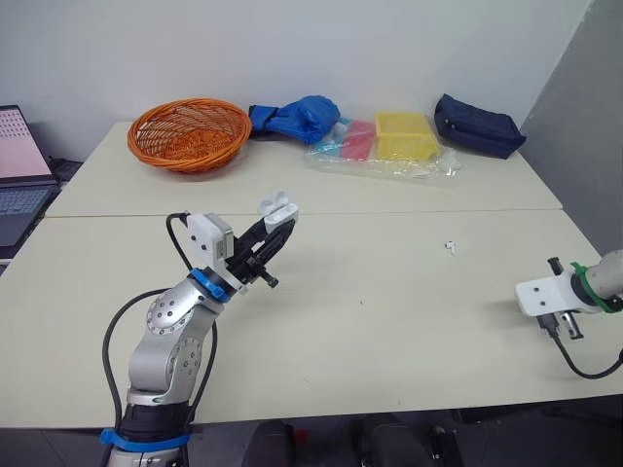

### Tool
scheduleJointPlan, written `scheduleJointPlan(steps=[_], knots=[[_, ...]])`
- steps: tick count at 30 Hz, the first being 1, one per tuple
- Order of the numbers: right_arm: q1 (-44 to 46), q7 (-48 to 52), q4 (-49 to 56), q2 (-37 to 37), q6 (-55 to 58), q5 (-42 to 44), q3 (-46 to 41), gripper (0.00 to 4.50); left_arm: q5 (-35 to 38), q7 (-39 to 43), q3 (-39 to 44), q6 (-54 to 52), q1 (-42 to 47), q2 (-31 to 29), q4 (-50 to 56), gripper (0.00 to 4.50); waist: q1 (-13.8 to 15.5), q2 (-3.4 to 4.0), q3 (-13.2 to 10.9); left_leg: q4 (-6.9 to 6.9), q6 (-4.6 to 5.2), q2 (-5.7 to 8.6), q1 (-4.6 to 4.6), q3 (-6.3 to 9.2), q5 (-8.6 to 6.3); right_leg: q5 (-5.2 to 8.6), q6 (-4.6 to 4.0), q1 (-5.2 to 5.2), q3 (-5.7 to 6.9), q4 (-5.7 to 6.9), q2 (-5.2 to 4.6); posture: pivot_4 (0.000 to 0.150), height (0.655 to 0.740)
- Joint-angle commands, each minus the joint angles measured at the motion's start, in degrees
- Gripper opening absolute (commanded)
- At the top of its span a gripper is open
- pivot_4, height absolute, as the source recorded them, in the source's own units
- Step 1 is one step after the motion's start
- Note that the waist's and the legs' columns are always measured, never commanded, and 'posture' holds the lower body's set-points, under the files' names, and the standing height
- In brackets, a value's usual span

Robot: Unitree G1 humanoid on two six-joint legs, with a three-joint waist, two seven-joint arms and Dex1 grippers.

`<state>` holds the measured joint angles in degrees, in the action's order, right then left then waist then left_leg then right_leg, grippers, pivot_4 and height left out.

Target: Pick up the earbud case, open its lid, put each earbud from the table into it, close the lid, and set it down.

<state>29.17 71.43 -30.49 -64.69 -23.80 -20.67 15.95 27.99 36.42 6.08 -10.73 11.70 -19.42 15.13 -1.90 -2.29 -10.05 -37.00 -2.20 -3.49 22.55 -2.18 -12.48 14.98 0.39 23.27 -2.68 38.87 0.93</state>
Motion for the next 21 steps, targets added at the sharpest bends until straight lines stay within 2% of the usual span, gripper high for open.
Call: scheduleJointPlan(steps=[1, 6, 9, 10, 16, 19, 20, 21], knots=[[-1.57, 2.58, 3.06, 0.61, 3.86, 3.96, -1.51, 0.05, 0.43, 0.14, 0.37, 0.84, 1.32, -0.23, 1.23, 0.79, 0.01, 0.00, 0.00, 0.01, 0.00, -0.01, 0.00, 0.01, 0.00, 0.00, 0.00, 0.00, 0.00, 0.00, 0.00, 0.150, 0.7400], [-3.67, 9.53, 14.16, 1.50, 20.30, 15.45, -6.52, 0.05, 0.38, 0.50, 0.15, 0.84, 1.34, -0.09, 1.06, 0.79, -0.07, 0.07, -0.04, 0.09, 0.00, -0.08, 0.00, 0.11, 0.00, -0.08, 0.15, 0.02, 0.02, 0.03, 0.02, 0.150, 0.7400], [0.73, 11.92, 17.36, 1.60, 35.02, 20.58, -9.03, 0.62, 0.54, 0.51, 0.21, 0.75, 1.17, -0.01, 1.15, 0.79, -0.04, 0.30, -0.19, 0.13, 0.00, -0.08, 0.04, 0.21, 0.00, -0.10, 0.19, 0.04, 0.06, 0.04, 0.05, 0.150, 0.7400], [2.13, 12.73, 16.88, 0.82, 35.54, 20.53, -8.91, 0.97, 0.51, 0.56, 0.14, 0.82, 1.02, 0.04, 1.16, 0.79, -0.01, 0.41, -0.25, 0.12, 0.00, -0.05, 0.08, 0.21, 0.00, -0.11, 0.19, 0.06, 0.08, 0.05, 0.05, 0.150, 0.7400], [5.86, 13.69, 9.19, -3.26, 25.20, 15.50, -5.76, 3.16, 0.37, 0.45, -0.21, 0.97, 0.65, 0.57, 1.36, 0.79, 0.38, 0.44, -0.27, 0.12, -0.01, 0.00, 0.30, 0.26, -0.01, 0.06, -0.04, 0.16, 0.16, -0.13, 0.02, 0.150, 0.7400], [6.67, 11.41, 4.33, -4.73, 14.12, 10.60, -3.60, 4.25, 0.33, 0.47, -0.30, 1.05, 0.60, 0.77, 1.27, 0.79, 0.23, 0.44, -0.27, 0.15, -0.03, 0.01, 0.34, 0.17, -0.03, 0.02, 0.09, 0.23, 0.15, -0.16, 0.02, 0.150, 0.7400], [6.36, 11.18, 3.51, -5.31, 9.84, 9.23, -2.74, 4.48, 0.30, 0.39, -0.34, 1.04, 0.68, 0.86, 1.26, 0.79, 0.20, 0.45, -0.28, 0.15, -0.02, 0.01, 0.33, 0.15, -0.04, -0.01, 0.17, 0.23, 0.15, -0.15, 0.02, 0.150, 0.7400], [6.25, 11.16, 2.85, -5.57, 7.01, 8.49, -2.18, 4.48, 0.27, 0.34, -0.36, 1.03, 0.74, 0.91, 1.26, 0.79, 0.19, 0.47, -0.29, 0.16, -0.02, 0.01, 0.33, 0.15, -0.04, -0.02, 0.18, 0.25, 0.15, -0.15, 0.03, 0.150, 0.7400]])
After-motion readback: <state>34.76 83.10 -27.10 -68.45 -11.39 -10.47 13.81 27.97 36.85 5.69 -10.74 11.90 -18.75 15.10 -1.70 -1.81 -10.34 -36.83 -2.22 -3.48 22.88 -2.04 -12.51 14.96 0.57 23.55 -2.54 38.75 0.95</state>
